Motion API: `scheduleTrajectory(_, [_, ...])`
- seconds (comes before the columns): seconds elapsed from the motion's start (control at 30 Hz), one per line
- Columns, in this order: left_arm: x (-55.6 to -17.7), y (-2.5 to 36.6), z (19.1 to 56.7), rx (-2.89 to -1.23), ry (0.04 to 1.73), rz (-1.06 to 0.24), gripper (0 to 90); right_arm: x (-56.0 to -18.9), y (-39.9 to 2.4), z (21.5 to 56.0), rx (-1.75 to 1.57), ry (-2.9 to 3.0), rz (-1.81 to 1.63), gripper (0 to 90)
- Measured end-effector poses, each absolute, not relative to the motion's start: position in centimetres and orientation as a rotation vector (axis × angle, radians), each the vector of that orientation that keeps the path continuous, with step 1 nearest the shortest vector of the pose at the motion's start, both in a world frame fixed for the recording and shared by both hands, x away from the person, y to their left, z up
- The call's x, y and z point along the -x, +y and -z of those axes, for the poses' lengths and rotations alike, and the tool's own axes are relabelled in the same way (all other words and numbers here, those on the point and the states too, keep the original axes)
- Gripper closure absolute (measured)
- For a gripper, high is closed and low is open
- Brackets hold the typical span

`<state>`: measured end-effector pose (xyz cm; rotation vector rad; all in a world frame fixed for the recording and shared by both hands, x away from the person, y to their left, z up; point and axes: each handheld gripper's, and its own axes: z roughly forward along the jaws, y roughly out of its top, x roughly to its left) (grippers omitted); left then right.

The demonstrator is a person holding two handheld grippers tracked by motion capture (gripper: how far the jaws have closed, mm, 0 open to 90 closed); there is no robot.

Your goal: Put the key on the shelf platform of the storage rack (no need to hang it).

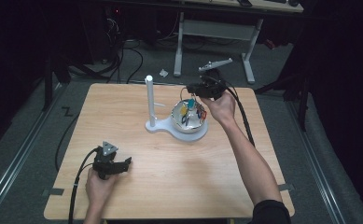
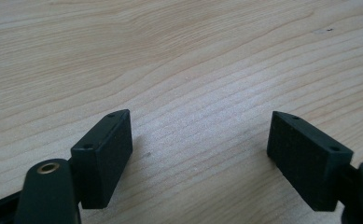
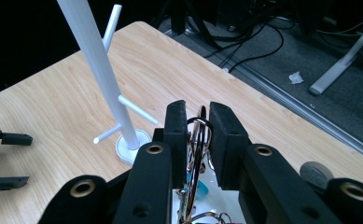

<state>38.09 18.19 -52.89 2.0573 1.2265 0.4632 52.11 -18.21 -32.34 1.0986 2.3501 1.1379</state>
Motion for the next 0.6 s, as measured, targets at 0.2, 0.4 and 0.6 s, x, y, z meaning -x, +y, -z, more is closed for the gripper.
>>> scheduleTrajectory(0.2, [-38.1, 18.2, 52.9, -2.056, 1.226, -0.463, 22.7, -52.3, -17.7, 32.9, -1.108, 2.36, -1.128, 78.7])
scheduleTrajectory(0.4, [-38.1, 18.2, 52.9, -2.056, 1.227, -0.463, 22.7, -52.6, -17.4, 33.5, -1.105, 2.371, -1.125, 78.6])
scheduleTrajectory(0.6, [-38.1, 18.2, 52.9, -2.057, 1.227, -0.463, 22.7, -52.8, -17.1, 34.5, -1.107, 2.387, -1.107, 78.6])
